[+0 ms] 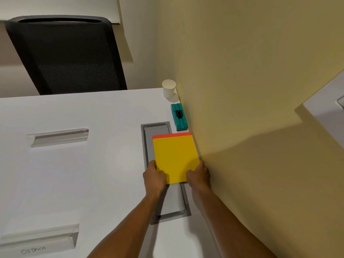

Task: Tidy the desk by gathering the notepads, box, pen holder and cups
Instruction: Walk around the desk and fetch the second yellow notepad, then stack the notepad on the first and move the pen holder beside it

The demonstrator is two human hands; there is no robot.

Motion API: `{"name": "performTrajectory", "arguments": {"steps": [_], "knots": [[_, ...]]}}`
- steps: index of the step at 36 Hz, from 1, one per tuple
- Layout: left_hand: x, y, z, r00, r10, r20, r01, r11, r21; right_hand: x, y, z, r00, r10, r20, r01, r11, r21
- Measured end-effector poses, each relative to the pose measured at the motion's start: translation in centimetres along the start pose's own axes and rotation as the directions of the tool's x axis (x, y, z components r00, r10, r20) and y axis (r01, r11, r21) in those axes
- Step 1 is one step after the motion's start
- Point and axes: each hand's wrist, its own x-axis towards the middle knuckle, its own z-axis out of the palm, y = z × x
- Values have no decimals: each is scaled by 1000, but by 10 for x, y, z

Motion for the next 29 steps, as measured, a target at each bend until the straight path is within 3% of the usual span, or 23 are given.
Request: {"name": "performTrajectory", "arguments": {"steps": [5,9,22,29], "knots": [[0,-1,-9,996,12,83,-15,999,34,-5,3,-1,999,-18,-33,24,978,209],[-10,0,-20,991,22,129,-30,998,62,-15,6,-2,996,-48,-75,66,961,268],[-60,11,-98,982,145,118,-163,972,169,-75,42,-4,959,-235,-159,264,944,198],[-89,3,-155,984,178,33,-180,951,251,-124,63,10,960,-280,-15,276,933,230]]}}
